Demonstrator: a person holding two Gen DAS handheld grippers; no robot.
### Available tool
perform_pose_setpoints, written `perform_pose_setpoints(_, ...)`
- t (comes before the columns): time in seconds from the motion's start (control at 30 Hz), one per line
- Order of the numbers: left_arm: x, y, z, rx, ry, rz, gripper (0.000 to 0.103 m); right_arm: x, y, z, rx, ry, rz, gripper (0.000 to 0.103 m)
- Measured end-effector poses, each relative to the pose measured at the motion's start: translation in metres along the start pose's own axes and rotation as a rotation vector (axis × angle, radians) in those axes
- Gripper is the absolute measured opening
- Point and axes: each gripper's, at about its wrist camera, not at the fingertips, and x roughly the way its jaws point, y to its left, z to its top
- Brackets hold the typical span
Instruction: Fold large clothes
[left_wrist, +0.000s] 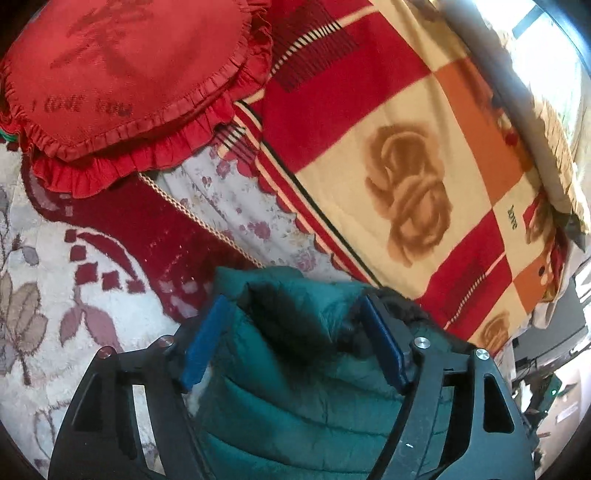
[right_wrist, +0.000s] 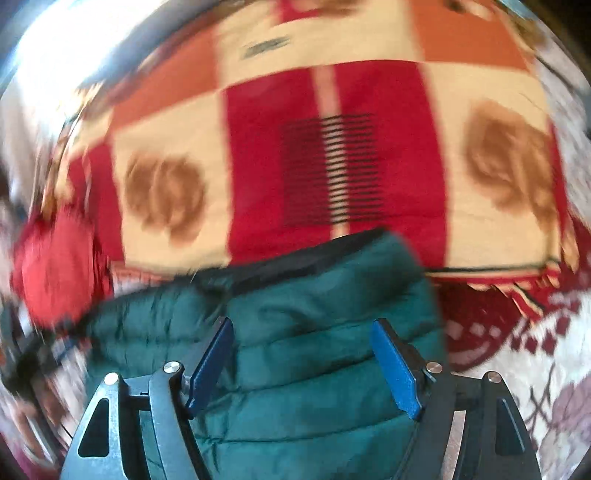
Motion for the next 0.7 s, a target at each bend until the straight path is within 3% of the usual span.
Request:
perform_pose_setpoints(0.1, 0.011, -0.012, -0.009, 0.061, 0.003, 0.055, 0.075, 0.018, 0.039, -0.004, -0.130, 0.014, -0.003, 0.075)
perform_pose_setpoints(0.23, 0.037, -0.029, -0.025, 0.200, -0.013, 0.196, 0.075, 0.056, 0.079, -0.009, -0.267, 0.046, -0.031, 0.075)
perform_pose_setpoints(0.3, 0.052, -0.027, -0.029, 0.227, 0.002, 0.264, 0.075, 0.081, 0.086, -0.012, -0.293, 0.078, -0.092, 0.075)
perform_pose_setpoints(0.37, 0.063, -0.022, -0.031, 0.228, 0.008, 0.286, 0.078, 0.105, 0.081, -0.017, -0.257, 0.114, -0.135, 0.076)
perform_pose_setpoints(0.57, 0.081, -0.012, -0.031, 0.197, 0.054, 0.263, 0.082, 0.130, 0.058, -0.022, -0.141, 0.141, -0.126, 0.077)
perform_pose_setpoints(0.7, 0.062, -0.019, -0.028, 0.198, 0.037, 0.223, 0.082, 0.105, 0.053, -0.017, -0.115, 0.136, -0.065, 0.077)
